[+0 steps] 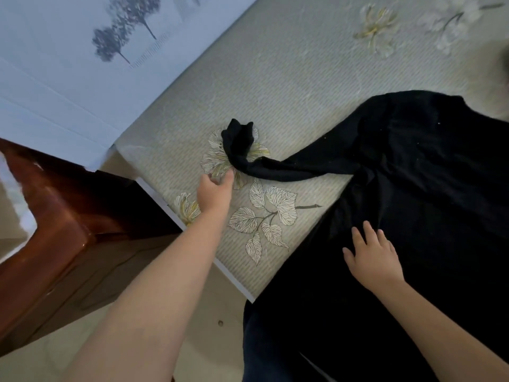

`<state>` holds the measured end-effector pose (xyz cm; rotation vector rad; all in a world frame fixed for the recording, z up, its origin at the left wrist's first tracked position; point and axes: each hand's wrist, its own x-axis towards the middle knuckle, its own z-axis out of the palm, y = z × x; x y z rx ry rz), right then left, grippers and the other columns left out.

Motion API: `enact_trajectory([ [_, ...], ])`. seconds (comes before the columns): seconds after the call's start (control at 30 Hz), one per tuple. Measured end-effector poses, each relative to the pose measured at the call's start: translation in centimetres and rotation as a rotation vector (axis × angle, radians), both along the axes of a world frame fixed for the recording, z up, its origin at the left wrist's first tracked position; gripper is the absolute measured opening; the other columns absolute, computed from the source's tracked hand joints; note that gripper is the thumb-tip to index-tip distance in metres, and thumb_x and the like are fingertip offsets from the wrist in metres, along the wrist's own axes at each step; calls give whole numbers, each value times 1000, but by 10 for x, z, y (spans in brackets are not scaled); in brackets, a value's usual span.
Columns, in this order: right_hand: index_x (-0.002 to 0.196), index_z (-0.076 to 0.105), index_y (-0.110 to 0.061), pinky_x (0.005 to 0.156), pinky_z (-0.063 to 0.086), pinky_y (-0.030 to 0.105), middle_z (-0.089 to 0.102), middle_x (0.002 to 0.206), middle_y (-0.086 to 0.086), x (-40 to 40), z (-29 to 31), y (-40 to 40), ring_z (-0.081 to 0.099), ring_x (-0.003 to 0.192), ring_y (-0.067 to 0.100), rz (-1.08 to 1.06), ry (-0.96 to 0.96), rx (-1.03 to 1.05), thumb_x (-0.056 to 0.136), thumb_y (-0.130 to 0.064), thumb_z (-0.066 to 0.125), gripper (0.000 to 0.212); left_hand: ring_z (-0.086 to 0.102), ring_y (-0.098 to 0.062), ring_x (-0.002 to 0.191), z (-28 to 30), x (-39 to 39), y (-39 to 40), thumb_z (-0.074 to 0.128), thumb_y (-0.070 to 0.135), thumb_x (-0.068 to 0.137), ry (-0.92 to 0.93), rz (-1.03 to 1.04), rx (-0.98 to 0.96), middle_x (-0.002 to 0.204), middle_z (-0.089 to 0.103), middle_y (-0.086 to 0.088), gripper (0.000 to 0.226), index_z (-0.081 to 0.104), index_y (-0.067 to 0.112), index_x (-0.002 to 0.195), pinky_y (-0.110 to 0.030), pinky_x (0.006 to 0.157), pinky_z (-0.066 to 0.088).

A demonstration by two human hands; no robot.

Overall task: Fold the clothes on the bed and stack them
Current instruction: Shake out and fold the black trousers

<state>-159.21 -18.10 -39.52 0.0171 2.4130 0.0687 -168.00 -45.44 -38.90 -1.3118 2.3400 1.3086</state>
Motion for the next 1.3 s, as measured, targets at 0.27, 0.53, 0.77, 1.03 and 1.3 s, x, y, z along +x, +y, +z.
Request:
enact_trajectory([
  [0.27, 145, 18, -13, 106, 32, 35, 14, 153, 13, -12, 0, -11, 23, 137, 34, 30, -8, 78, 95, -49, 30, 63, 58, -24, 94, -7, -84, 6, 60, 33, 84, -66, -41, -13, 95, 63, -3, 30, 59, 8, 101, -29, 72, 43],
  [0.53, 141, 34, -14, 109, 22, 21, 23, 152, 0, -13, 25, 31, 24, 139, 16, -416, -7, -466, 96, -30, 43, 48, 54, -13, 76, 69, -116, 67, 48, 17, 93, 444, 79, 283, 74, 55, 5, 19, 56, 17, 76, -33, 80, 47],
  [0.77, 130, 49, -4, 106, 31, 32, 46, 137, 11, 43, 86, 132, 42, 127, 24, -967, 325, -509, 94, -12, 48, 37, 56, -16, 102, 159, -112, 294, 48, 13, 93, 629, -638, 662, 101, 59, 0, 18, 59, 9, 106, -29, 95, 45],
  [1.03, 119, 58, 3, 89, 41, 35, 62, 116, 20, 131, 70, 200, 56, 109, 32, -1340, 392, -378, 94, -7, 45, 29, 45, -20, 123, 79, 2, 376, 50, 22, 93, 5, -1799, 187, 135, 48, -6, 40, 46, 13, 132, -25, 97, 36],
  [1.3, 120, 56, 0, 89, 40, 30, 62, 115, 18, 67, 40, 246, 57, 107, 29, -1310, 717, -365, 90, -9, 53, 32, 24, -27, 135, 13, -29, 283, 60, 18, 86, 194, -1558, -647, 144, 31, -15, 61, 32, 11, 141, -37, 110, 24],
])
